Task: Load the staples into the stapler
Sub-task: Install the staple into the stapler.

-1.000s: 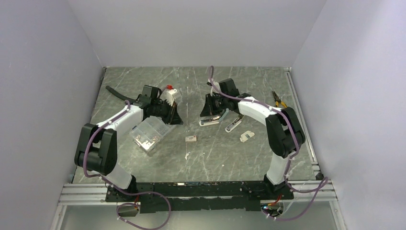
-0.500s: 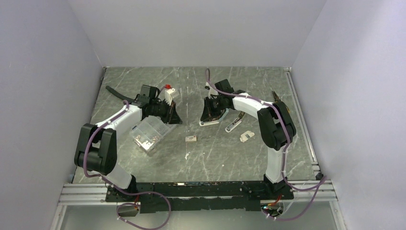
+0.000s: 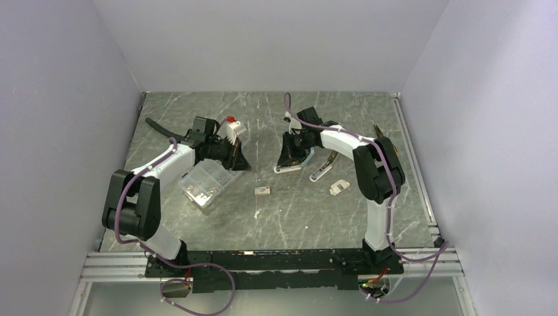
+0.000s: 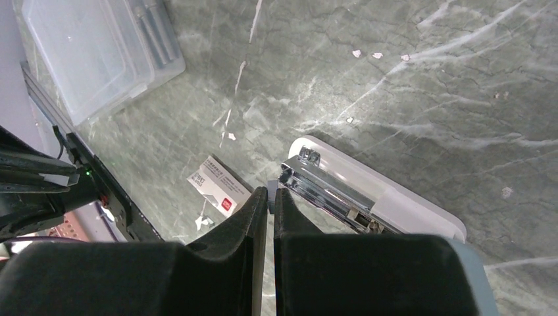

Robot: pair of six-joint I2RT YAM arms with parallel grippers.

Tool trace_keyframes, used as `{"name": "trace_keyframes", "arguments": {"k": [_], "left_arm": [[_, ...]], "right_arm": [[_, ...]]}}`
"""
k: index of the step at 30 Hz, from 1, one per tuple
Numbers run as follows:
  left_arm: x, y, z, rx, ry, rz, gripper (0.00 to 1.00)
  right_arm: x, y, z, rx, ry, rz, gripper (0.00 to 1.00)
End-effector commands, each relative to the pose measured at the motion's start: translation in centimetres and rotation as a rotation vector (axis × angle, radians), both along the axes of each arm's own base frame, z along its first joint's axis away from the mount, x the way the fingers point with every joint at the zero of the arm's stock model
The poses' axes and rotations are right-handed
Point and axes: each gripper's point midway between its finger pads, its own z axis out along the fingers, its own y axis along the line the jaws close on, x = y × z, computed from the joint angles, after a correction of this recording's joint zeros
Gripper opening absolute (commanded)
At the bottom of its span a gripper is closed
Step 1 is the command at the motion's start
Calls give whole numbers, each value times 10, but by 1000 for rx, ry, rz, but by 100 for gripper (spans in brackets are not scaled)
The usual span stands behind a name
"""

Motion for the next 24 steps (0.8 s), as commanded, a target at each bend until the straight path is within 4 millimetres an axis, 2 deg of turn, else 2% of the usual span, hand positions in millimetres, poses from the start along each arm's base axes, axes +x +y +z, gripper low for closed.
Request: {"name": "trace_keyframes", "arguments": {"k": [1,24], "left_arm": [[-1,-2,14,-36,-57,-39,10],[-2,-4,16,-53,-59,-51,10]], "right_arm": [[9,3,10,16,-11,-10,0],[15,-3,7,5,-10,-28,0]]}}
